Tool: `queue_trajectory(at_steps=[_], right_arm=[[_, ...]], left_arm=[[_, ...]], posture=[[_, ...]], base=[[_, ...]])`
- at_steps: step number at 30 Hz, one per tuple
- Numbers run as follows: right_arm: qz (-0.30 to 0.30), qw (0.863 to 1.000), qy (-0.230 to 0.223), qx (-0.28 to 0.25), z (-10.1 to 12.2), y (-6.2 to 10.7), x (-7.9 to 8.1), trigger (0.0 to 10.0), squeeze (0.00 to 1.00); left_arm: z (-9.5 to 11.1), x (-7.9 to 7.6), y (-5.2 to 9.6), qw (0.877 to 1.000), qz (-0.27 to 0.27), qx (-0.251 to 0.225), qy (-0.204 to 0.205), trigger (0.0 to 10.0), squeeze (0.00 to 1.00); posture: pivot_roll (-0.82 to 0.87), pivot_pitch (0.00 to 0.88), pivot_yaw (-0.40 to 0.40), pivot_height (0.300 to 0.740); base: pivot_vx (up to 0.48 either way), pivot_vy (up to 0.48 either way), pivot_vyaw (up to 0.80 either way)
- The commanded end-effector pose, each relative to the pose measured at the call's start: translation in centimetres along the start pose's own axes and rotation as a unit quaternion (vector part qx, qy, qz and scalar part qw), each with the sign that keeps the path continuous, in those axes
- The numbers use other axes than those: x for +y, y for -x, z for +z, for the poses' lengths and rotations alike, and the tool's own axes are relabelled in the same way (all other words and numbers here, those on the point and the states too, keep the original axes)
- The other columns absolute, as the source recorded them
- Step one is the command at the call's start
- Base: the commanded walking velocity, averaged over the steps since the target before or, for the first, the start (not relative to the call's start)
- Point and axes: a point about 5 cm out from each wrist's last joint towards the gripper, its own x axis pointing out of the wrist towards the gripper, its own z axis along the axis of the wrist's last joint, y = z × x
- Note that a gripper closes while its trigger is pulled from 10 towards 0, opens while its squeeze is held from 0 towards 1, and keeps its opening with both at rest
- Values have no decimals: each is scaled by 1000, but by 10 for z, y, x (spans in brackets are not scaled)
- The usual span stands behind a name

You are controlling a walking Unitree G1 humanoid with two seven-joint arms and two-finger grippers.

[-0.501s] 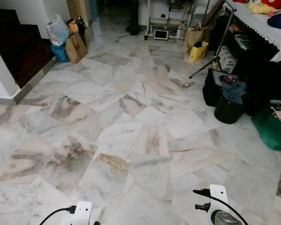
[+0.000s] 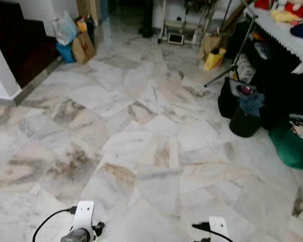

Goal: Hang keys on a hook

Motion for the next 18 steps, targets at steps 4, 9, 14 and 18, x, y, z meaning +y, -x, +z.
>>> queue_trajectory(at_steps=[4, 9, 14, 18], right_arm=[[1, 1000, 0, -11, 4, 0, 0, 10000, 0], [-2, 1000, -2, -9, 4, 0, -1, 10000, 0], [-3, 1000, 8, 2, 2, 0, -2, 10000, 0], [-2, 1000, 17, 4, 2, 0, -3, 10000, 0]], left_arm=[[-6, -1, 1, 1000, -2, 18, 1, 10000, 0], [-7, -1, 1, 1000, -1, 17, 3, 10000, 0], [-7, -3, 0, 1000, -1, 18, 7, 10000, 0], [-8, -3, 1, 1000, 1, 19, 12, 10000, 0]], posture=[[89, 0, -110, 736], [90, 0, -115, 736], [92, 0, -120, 736], [93, 0, -121, 736]], base=[[0, 0, 0], [0, 0, 0], [0, 0, -641], [0, 0, -783]])
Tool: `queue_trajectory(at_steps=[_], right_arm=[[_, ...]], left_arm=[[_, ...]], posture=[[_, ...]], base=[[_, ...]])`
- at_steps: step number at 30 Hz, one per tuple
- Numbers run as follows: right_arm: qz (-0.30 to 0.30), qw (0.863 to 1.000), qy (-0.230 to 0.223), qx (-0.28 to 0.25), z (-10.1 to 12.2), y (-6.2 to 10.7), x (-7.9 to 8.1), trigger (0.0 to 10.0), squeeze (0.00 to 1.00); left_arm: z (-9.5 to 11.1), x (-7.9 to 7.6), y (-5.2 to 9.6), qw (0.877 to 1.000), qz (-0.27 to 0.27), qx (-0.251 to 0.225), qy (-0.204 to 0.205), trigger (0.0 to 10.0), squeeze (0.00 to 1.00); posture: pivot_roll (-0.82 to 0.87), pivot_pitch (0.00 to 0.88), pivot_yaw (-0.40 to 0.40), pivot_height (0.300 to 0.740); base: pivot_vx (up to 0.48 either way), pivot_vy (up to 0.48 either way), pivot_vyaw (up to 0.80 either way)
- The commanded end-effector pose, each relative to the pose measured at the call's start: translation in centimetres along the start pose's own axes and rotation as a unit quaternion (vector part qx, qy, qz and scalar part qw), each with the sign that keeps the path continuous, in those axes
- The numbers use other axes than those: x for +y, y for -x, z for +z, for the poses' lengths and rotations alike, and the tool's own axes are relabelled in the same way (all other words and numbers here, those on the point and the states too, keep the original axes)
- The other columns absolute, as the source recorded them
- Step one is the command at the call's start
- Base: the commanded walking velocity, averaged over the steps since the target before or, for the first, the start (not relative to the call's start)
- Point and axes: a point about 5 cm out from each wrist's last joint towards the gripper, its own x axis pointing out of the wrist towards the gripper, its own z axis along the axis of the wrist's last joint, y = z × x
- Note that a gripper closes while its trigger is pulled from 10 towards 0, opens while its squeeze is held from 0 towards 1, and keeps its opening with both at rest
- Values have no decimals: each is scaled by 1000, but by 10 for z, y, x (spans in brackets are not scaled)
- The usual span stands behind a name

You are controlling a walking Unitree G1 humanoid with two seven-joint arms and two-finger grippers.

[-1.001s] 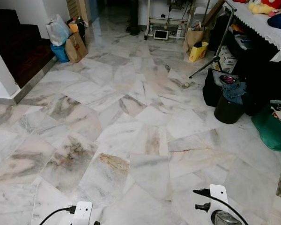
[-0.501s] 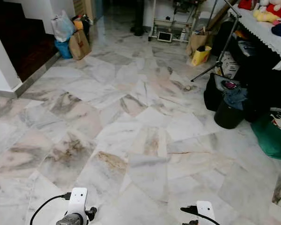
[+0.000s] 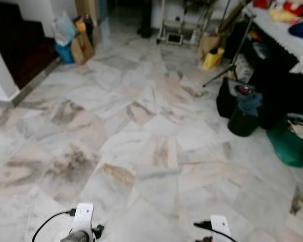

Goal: Hang keys on a hook

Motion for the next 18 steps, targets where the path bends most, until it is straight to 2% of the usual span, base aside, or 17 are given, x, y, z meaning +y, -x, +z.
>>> queue_trajectory(at_steps=[1, 7, 12, 17, 18], right_arm=[[-4, 1000, 8, 2, 1, 0, -4, 10000, 0], [-6, 1000, 10, 4, 0, 1, -4, 10000, 0], [-9, 1000, 9, 4, -2, 1, -4, 10000, 0], [-12, 1000, 3, 2, -2, 0, -3, 10000, 0], [-12, 1000, 0, 2, -2, 0, -3, 10000, 0]], left_arm=[[-5, -3, 0, 1000, 1, 9, 8, 10000, 0], [-5, -2, 1, 1000, 4, 4, 7, 10000, 0], [-5, -1, 1, 1000, 2, 4, -19, 10000, 0], [-5, 0, 1, 1000, 3, 6, -24, 10000, 0], [-5, 1, 1, 1000, 5, 6, -23, 10000, 0]], posture=[[93, 0, -120, 736], [95, 0, -118, 736], [95, 0, -114, 736], [98, 0, -113, 736], [99, 0, -114, 736]], base=[[0, 0, -781], [0, 0, -782], [0, 0, -785], [0, -473, -785], [0, 0, -788]])
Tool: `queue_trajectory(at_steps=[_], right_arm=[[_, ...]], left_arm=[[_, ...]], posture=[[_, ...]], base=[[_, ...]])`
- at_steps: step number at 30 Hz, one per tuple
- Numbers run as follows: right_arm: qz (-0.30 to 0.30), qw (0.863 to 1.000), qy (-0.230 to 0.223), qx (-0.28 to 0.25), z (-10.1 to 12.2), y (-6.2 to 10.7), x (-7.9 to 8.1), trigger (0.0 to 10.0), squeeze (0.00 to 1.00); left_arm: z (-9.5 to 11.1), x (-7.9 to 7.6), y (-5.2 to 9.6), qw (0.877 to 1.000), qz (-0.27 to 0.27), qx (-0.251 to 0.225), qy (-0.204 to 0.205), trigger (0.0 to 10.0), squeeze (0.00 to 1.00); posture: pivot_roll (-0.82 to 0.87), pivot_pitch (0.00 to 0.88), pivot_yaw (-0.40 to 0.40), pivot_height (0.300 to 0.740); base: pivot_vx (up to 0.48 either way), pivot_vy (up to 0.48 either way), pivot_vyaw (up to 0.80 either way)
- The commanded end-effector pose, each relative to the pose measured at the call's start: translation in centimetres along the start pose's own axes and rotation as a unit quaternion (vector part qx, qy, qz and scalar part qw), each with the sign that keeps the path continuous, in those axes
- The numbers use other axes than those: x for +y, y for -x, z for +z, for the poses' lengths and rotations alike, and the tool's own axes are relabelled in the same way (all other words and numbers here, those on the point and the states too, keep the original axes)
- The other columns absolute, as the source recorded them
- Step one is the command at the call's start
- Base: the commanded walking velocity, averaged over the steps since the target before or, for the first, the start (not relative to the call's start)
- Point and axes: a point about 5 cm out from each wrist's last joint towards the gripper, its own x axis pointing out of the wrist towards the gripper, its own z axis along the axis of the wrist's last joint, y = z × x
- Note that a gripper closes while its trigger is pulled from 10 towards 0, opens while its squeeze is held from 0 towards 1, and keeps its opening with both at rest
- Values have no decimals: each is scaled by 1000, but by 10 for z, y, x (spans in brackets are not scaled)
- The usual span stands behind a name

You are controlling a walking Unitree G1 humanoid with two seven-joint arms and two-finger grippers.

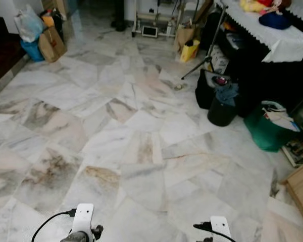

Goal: Hang keys on a hook

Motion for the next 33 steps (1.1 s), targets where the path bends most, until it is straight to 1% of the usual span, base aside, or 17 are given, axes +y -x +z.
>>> queue_trajectory(at_steps=[1, 16, 20, 23, 26, 27, 33], right_arm=[[-16, 1000, -9, 1, -1, 1, -10, 10000, 0], [-20, 1000, -21, -3, 0, 1, -9, 10000, 0], [-22, 1000, -22, -4, 2, 1, -9, 10000, 0], [-22, 999, -22, -5, 2, 1, -10, 10000, 0], [-23, 999, -22, -6, 3, 1, -10, 10000, 0], [-23, 999, -22, -6, 3, 1, -10, 10000, 0], [-24, 999, -23, -7, 3, 1, -10, 10000, 0]], left_arm=[[2, -9, -1, 1000, -11, -2, -9, 10000, 0], [4, -8, -1, 1000, -6, -5, -11, 10000, 0], [6, -8, -1, 1000, -7, -8, -17, 10000, 0], [7, -8, -1, 1000, -7, -9, -26, 10000, 0], [7, -9, -2, 1000, -7, -8, -21, 10000, 0], [7, -9, -2, 1000, -7, -8, -18, 10000, 0], [9, -9, -2, 999, -13, -10, -32, 10000, 0]], posture=[[101, 0, -115, 736], [109, 0, -118, 736], [107, 0, -119, 736], [107, 0, -120, 736], [106, 0, -120, 736], [106, 0, -120, 736], [103, 0, -120, 736]], base=[[0, 0, -781], [0, 0, -782], [0, 0, -781], [0, -412, -781], [0, -480, -781], [0, 0, -781], [0, 0, -784]])
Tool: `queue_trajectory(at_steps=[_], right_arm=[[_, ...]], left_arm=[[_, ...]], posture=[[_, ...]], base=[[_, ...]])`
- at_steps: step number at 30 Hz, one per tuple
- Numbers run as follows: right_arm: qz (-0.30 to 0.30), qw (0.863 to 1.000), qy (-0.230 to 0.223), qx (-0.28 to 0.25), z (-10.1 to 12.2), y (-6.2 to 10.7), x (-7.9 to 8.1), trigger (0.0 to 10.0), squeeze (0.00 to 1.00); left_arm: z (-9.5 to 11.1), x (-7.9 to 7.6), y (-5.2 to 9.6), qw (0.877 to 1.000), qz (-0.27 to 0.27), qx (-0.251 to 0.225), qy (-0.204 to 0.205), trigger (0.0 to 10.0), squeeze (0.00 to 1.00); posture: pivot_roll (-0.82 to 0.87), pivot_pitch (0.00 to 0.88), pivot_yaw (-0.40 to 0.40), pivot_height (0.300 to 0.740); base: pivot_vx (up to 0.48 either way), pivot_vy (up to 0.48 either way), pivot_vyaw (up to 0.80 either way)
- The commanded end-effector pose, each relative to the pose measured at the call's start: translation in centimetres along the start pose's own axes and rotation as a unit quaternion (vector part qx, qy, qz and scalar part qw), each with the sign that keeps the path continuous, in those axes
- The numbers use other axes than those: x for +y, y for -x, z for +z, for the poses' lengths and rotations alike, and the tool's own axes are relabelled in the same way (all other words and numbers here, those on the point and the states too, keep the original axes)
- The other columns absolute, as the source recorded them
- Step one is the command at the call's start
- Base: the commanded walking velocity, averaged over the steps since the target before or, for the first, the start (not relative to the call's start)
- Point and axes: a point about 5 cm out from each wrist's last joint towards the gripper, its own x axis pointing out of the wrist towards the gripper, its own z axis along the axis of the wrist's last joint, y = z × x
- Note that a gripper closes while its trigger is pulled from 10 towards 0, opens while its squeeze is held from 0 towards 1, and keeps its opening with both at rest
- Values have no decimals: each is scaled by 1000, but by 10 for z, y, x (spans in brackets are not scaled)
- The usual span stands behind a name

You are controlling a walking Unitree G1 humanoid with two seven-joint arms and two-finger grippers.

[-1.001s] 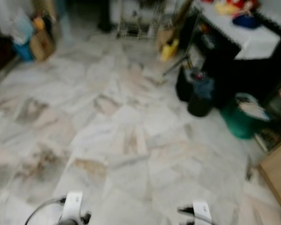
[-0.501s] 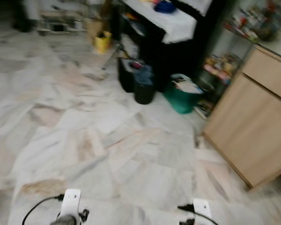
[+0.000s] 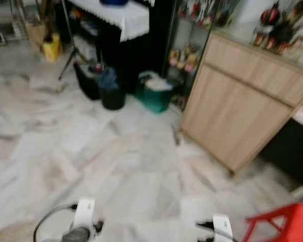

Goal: Hang keys on a hook

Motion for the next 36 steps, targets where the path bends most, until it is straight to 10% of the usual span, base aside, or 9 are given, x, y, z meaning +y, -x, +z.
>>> queue_trajectory(at_steps=[1, 36], right_arm=[[1, 1000, -8, 10, -6, 0, 2, 10000, 0], [-2, 1000, -25, 5, -6, 0, 9, 10000, 0]], left_arm=[[-6, 4, 1, 1000, 3, 11, -12, 10000, 0], [-5, 11, 2, 999, -3, 13, -33, 10000, 0]], posture=[[103, 0, -120, 736], [90, 0, -84, 736]], base=[[0, -307, -781], [0, -35, -782]])
